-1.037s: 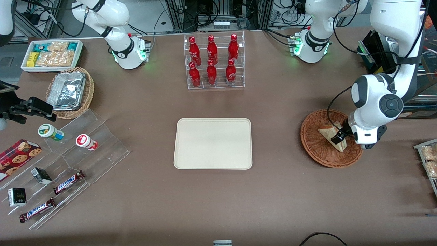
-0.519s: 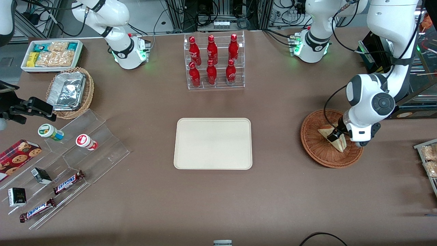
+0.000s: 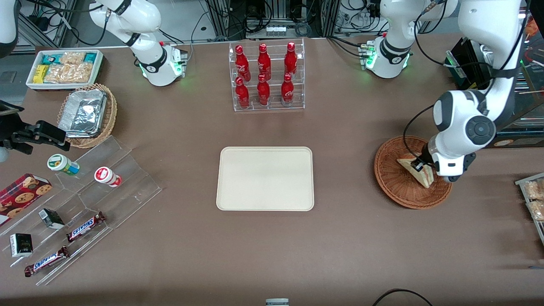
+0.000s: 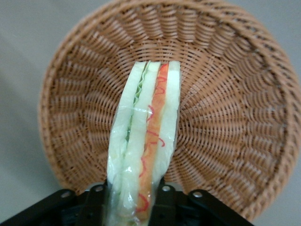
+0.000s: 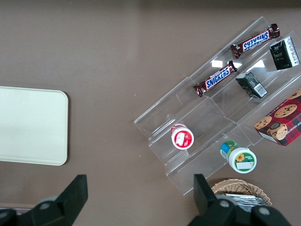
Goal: Place sandwich from basket to tray
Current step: 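Lift the sandwich and carry it over the cream tray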
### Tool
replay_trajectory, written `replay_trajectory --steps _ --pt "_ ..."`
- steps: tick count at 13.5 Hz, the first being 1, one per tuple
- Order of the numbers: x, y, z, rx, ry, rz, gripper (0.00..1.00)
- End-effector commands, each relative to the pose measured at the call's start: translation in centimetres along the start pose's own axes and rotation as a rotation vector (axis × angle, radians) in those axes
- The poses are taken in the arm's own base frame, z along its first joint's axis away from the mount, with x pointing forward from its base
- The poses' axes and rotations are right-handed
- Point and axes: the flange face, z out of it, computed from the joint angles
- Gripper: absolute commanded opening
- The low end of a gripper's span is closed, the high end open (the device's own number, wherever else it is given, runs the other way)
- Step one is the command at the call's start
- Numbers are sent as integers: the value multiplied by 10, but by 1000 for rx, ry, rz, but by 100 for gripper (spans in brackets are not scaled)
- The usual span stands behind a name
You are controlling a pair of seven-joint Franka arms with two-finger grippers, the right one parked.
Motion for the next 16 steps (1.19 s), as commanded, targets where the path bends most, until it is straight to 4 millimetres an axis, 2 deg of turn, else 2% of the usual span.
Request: replay_trajectory --steps 1,5,6,9,11,12,14,16 --pt "-18 20 -68 73 26 84 16" --pt "-60 49 -150 102 20 296 16" --pt "-77 62 -168 102 29 355 16" --pt "-151 110 -198 78 72 505 18" --pt "-205 137 -204 41 57 590 18" --pt "-218 150 -202 22 38 607 18" --pt "-262 183 -185 29 34 680 18" --pt "-287 211 -167 24 51 733 18"
